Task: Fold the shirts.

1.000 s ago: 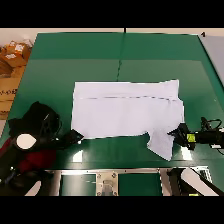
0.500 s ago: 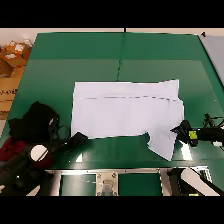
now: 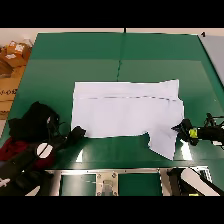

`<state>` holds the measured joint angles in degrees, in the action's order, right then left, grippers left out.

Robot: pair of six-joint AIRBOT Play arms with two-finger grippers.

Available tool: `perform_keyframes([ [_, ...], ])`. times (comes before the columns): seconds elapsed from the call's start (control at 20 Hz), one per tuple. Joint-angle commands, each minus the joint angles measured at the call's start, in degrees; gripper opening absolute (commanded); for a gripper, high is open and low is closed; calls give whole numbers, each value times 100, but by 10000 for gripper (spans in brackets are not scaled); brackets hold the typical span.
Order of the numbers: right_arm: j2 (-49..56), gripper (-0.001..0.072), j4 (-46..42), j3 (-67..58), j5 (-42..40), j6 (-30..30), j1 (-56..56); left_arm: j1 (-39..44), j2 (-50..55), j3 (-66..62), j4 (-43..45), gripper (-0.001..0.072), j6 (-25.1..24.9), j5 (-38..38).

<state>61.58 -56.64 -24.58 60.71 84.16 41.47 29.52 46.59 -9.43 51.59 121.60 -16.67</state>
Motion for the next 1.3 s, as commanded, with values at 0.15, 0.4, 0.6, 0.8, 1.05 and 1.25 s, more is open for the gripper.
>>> perform_keyframes([
  [0.15,2,367,48,-4,387,-26,2,7,133,-236,-105,23,-603,-17],
  [0.4,0,148,-555,-90,756,131,4,4,133,-251,-98,23,-927,-240],
  [0.6,0,14,-629,-157,970,129,4,-11,133,-339,-66,23,-1097,-387],
  [0.8,-2,14,-1620,-695,1502,625,4,-319,122,-874,813,22,-1241,-1788],
  [1.05,-61,14,-1899,-863,2015,885,0,-1360,127,-2026,1843,22,-2068,-3558],
  [1.25,-120,14,-1248,-1794,2402,820,-221,-1375,186,-2667,1851,22,-2330,-3545],
])
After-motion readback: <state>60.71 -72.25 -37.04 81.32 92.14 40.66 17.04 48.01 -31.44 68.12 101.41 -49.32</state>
